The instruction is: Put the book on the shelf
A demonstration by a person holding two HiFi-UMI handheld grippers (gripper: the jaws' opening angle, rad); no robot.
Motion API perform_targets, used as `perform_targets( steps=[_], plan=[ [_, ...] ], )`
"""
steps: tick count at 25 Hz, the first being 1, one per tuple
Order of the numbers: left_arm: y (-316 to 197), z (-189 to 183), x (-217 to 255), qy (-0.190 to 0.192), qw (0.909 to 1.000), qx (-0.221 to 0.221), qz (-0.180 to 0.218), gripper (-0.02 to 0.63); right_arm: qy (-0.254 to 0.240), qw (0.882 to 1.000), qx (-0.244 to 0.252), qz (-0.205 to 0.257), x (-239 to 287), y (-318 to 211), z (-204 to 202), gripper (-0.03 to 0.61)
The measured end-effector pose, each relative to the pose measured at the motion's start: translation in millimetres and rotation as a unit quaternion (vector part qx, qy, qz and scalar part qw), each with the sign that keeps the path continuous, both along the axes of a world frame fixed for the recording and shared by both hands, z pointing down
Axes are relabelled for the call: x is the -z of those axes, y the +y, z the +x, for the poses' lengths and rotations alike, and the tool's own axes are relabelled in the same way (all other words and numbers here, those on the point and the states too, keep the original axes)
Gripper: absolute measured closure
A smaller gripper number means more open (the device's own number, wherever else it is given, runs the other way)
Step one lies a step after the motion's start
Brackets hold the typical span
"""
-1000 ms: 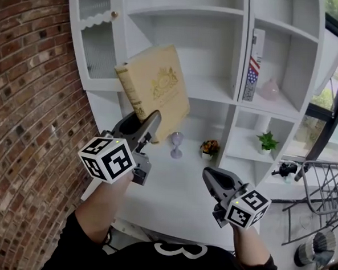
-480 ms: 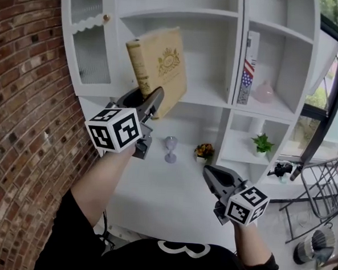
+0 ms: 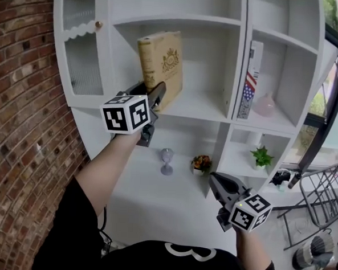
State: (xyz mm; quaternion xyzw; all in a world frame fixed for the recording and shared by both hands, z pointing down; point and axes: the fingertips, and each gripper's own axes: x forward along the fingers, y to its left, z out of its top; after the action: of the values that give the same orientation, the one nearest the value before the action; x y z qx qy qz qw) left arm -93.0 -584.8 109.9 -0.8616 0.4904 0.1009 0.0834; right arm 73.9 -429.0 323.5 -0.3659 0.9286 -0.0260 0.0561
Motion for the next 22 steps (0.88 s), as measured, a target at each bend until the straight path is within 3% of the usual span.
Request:
perform_targets(
  steps=[11,22],
  plan=[
    [-69.7,6.5,-13.0,-0.004,0.9989,0.022,-0.041,0.433,-0.022,0.999,-0.014,-0.021,-15.6,-29.2,17.6,0.571],
    [-96.1,7.6,-28.2,-0.020,0.9961,0.044,-0.074,0.431,-0.037,0.998,-0.023,-0.041,-30.8,-37.4,28.7,0.571]
  ],
)
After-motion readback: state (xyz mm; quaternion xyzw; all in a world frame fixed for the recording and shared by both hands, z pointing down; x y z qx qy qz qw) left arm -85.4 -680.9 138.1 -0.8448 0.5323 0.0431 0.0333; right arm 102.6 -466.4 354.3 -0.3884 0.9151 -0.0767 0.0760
